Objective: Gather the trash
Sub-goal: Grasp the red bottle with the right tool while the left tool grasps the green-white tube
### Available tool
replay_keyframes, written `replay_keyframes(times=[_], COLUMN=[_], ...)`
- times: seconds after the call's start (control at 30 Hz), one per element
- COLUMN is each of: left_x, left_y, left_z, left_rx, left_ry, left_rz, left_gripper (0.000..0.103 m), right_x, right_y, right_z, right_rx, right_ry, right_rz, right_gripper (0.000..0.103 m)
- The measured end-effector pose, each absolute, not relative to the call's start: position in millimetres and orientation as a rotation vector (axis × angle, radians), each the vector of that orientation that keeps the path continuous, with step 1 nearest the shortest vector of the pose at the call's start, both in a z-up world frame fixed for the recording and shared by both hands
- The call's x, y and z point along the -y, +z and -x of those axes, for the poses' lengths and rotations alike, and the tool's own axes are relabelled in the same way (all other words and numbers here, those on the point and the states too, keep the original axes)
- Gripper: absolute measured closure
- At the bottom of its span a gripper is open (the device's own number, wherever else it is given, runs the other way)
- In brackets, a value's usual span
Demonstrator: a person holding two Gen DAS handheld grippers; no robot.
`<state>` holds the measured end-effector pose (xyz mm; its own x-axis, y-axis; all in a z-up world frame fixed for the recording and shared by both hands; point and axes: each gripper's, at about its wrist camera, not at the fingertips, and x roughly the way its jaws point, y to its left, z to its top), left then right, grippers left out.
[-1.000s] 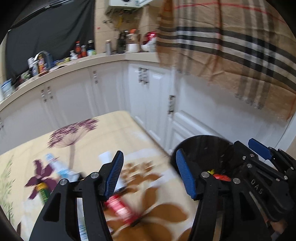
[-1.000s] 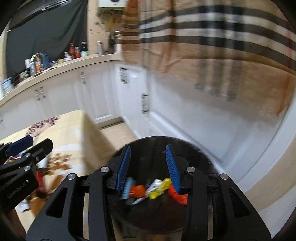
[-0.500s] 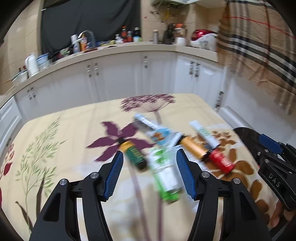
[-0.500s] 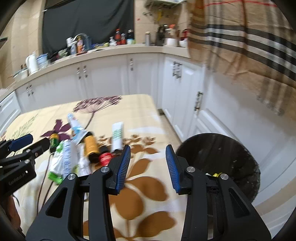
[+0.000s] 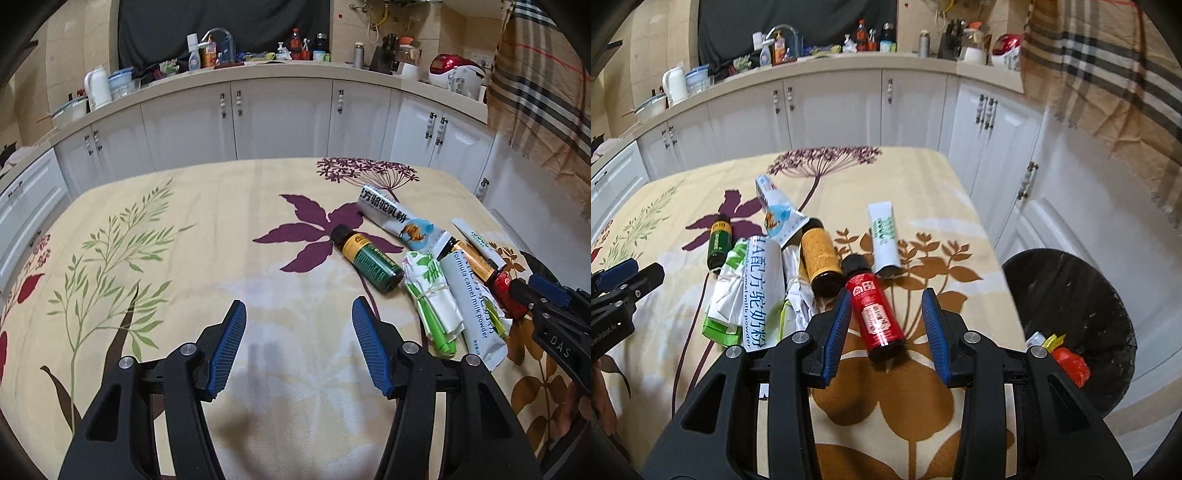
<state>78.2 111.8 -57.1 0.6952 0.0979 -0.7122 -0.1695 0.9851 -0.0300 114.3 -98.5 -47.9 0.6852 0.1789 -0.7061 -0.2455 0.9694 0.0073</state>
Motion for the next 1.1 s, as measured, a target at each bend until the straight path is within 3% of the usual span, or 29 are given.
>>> replay_keyframes(times=[0.13,0.2,0.27,1.1], left_x=[-109,-106,-102,-45], left_y=[-59,-59,-59,-67], left_z=[-80,-81,-83,-115], left_rx=[-0.796,-0.797,-0.799,-0.853], left_ry=[0.128,0.119,0.106,0.004], left_rz=[0.11,0.108,0.11,0.089], left_gripper=[0.044,0.044,0.044,0.04], right_x=[93,91,90,149], right_y=[-55,-59,-60,-39], right_z=[-122,-125,-126,-111], right_rx=[-0.833,-0.855,-0.859,-0.757], right_ry=[0.25,0.258,0.267,0.212], right_rz=[0.111,0.113,0.114,0.017], right_gripper=[0.066,0.076,0.079,0.08])
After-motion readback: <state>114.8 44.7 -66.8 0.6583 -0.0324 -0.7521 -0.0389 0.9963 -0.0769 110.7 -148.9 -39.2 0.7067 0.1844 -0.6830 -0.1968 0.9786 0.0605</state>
